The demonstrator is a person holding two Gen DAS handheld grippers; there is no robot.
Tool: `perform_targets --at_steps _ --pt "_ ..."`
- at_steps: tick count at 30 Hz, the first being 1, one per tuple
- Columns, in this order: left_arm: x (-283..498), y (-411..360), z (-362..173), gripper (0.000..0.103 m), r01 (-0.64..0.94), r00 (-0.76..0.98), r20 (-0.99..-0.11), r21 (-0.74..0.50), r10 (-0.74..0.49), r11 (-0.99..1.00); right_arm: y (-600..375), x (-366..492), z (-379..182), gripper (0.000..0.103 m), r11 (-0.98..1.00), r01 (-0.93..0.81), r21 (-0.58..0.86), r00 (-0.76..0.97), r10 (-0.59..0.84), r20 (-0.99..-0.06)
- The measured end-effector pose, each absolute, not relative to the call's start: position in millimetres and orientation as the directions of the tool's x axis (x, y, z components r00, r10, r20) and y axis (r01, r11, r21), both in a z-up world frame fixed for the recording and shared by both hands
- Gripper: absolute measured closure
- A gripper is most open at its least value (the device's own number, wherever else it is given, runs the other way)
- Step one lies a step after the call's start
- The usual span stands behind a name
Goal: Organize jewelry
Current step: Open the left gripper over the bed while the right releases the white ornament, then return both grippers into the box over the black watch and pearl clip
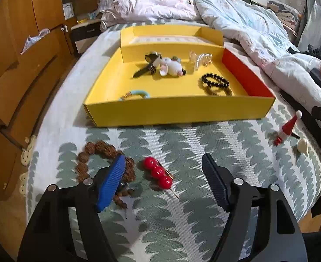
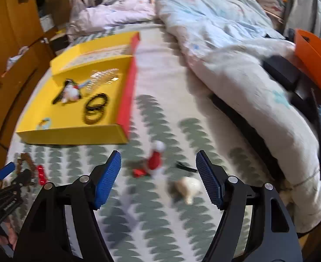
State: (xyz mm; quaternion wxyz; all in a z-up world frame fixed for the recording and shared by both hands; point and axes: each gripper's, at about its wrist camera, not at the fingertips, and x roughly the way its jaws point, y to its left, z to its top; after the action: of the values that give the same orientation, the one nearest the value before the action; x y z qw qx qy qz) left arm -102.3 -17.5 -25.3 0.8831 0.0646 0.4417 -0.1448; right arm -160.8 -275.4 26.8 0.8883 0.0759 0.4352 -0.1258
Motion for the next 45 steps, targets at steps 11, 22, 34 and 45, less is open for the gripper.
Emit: perform_targets --at_steps 11,22,34,45 --pt "-62.6 5.2 2.1 0.017 0.312 0.579 -0.776 -0.073 -0.251 0.947 -209.3 -84.7 41.8 0.019 0.994 0.102 0.032 0.639 -0.041 -0.768" --pt "32.0 1.4 6.7 0.012 0.224 0.554 -0.814 -0.057 -0.175 0.973 -194.6 15.9 20.2 0.017 0.993 0.105 0.058 0.574 -0.012 -0.819" --pt "108.4 -34.4 -17.0 0.012 0.191 0.481 -0.867 -0.041 -0.13 0.981 -214.8 87.0 -9.6 0.017 0.984 0.161 0.081 0.512 -0.013 -0.859" --pt "159.3 -47.6 -42.4 0.012 0.17 0.445 -0.885 -0.066 -0.136 0.983 -221.0 120.7 -25.9 0.017 0.983 0.182 0.031 0.476 -0.06 -0.878"
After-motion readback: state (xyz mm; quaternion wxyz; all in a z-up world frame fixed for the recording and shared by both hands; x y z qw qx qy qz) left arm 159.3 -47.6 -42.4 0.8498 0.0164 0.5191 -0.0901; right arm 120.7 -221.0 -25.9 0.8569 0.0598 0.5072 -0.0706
